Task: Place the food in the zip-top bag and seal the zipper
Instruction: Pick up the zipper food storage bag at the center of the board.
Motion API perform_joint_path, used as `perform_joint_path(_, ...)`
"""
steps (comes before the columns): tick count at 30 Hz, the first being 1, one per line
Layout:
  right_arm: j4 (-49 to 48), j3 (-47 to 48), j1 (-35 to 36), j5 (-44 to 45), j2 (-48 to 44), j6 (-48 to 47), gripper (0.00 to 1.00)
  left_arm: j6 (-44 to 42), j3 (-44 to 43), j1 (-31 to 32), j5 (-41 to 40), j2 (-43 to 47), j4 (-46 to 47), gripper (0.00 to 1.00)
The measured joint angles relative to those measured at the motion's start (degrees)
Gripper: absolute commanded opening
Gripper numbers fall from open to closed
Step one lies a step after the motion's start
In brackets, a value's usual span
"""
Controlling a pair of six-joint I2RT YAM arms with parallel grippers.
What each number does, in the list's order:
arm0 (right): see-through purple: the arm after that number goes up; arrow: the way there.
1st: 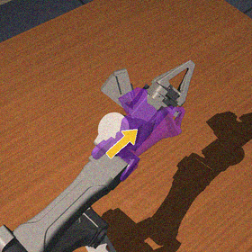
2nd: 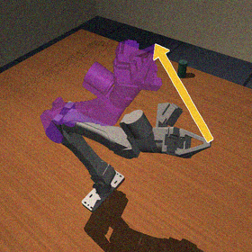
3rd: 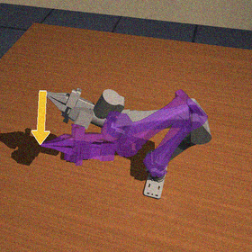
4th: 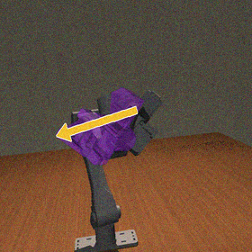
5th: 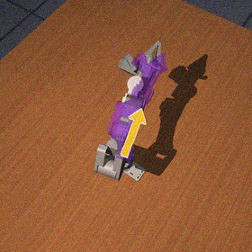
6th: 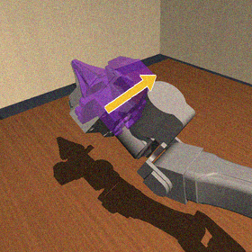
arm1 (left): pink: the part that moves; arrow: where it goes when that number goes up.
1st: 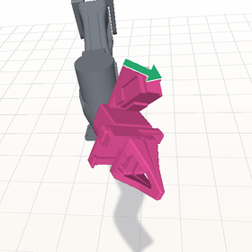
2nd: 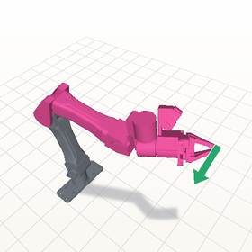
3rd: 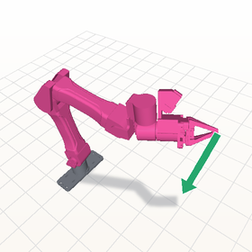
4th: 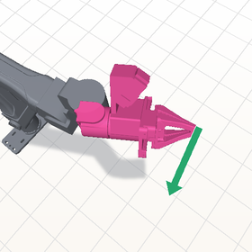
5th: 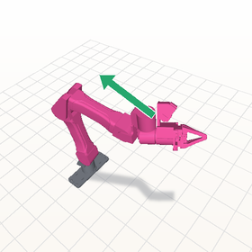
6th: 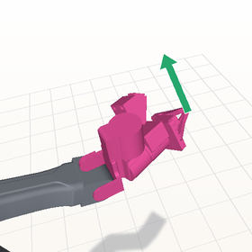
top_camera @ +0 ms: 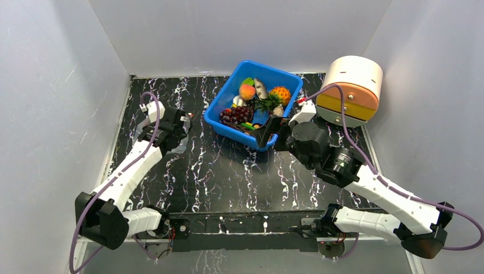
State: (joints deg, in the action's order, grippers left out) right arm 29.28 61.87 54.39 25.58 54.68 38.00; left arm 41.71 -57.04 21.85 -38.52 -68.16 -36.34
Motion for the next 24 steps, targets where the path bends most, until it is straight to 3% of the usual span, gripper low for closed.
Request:
perform_joint_path(4, -0.9, -0.2, 0.0, -0.6, -1.3, -0.2, 0.98, 2.9, 0.0, -2.2, -0.1, -3.3, -1.0, 0.8)
perform_joint_path(24, -2.6, -1.0, 0.0, -4.7, -1.4, -0.4, 0.98, 10.5, 8.5, -3.9, 8.4, -9.8, 9.1, 0.82)
